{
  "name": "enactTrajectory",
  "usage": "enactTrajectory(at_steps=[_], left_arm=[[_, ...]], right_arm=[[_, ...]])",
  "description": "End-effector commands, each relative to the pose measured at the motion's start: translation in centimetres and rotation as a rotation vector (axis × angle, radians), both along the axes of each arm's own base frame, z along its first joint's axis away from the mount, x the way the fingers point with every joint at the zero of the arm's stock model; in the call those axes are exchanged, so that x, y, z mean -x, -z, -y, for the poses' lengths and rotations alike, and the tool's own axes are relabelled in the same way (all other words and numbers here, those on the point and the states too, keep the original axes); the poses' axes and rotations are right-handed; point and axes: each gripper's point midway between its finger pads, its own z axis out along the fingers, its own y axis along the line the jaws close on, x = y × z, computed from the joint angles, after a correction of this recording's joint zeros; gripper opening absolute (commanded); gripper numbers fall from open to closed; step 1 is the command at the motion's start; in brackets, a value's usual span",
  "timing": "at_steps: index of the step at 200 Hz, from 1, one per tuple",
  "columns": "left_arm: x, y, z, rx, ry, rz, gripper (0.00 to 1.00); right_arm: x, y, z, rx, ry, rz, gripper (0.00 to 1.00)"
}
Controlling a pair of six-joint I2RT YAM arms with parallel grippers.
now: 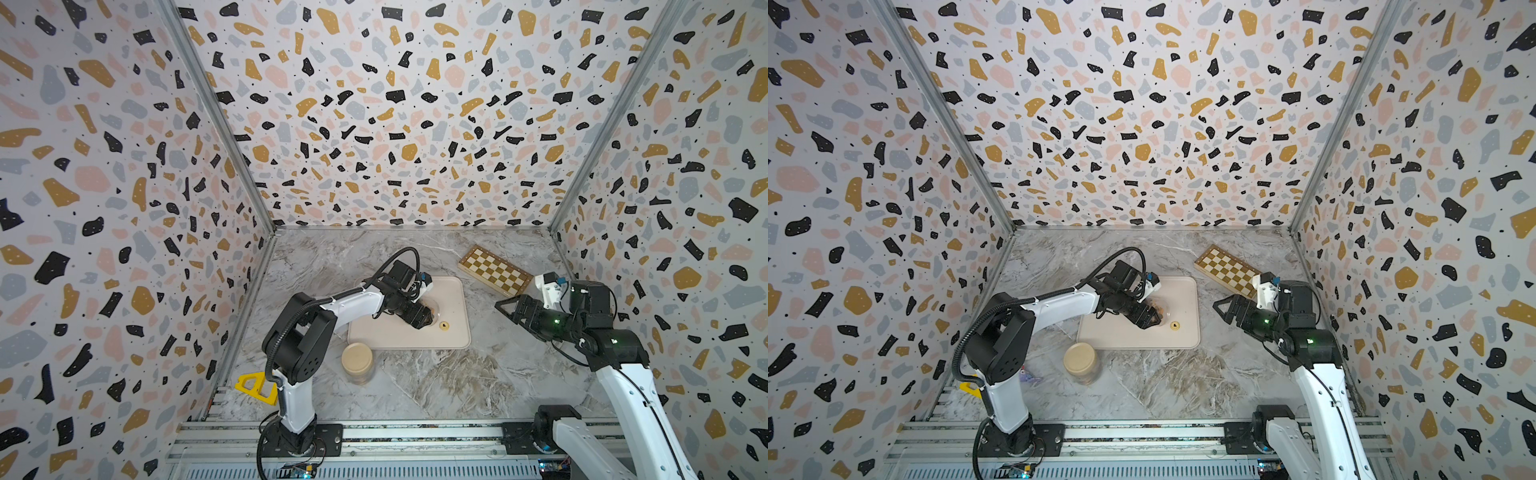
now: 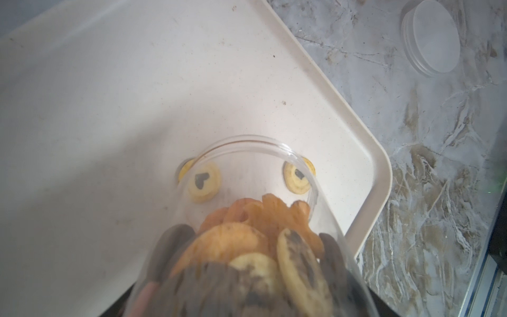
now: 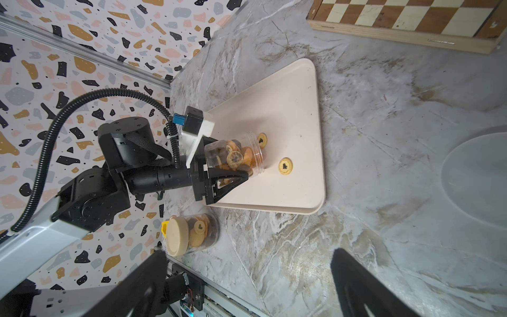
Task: Pour the cookies out of the jar
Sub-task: Pour the cookies in the jar onto the tray.
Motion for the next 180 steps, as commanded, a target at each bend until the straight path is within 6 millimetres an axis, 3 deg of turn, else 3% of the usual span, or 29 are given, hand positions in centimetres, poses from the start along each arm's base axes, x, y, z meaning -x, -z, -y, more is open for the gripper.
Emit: enactTrajectory(at_steps=[1, 29, 100, 130, 158, 180], left_arm=[[0.3, 0.3, -0.8, -0.094, -0.003, -0.024, 0.00], [0.3, 0.1, -1.1, -0.113, -0.017, -0.038, 0.00], [0.1, -3.4, 0.9, 0.027, -0.020, 0.001, 0.00], [-0.1, -1.2, 0.3, -0.052, -0.030, -0.042, 0.00], [0.4, -2.9, 0.5, -0.013, -0.029, 0.017, 0.00], [0.3, -3.0, 0.7, -0.015, -0.029, 0.003, 0.00]], right_arm=[[0.0, -1.2, 0.0, -0.003, -0.002, 0.021, 0.95], [-0.1, -1.2, 0.0, -0.003, -0.002, 0.021, 0.95], [0.1, -1.1, 0.1, 0.002, 0.003, 0.022, 0.95], [0.1, -0.8, 0.0, -0.007, 0.000, 0.012, 0.95], [0.3, -1.2, 0.2, 0.004, 0.005, 0.024, 0.95], [0.2, -0.8, 0.0, -0.008, -0.002, 0.015, 0.95]])
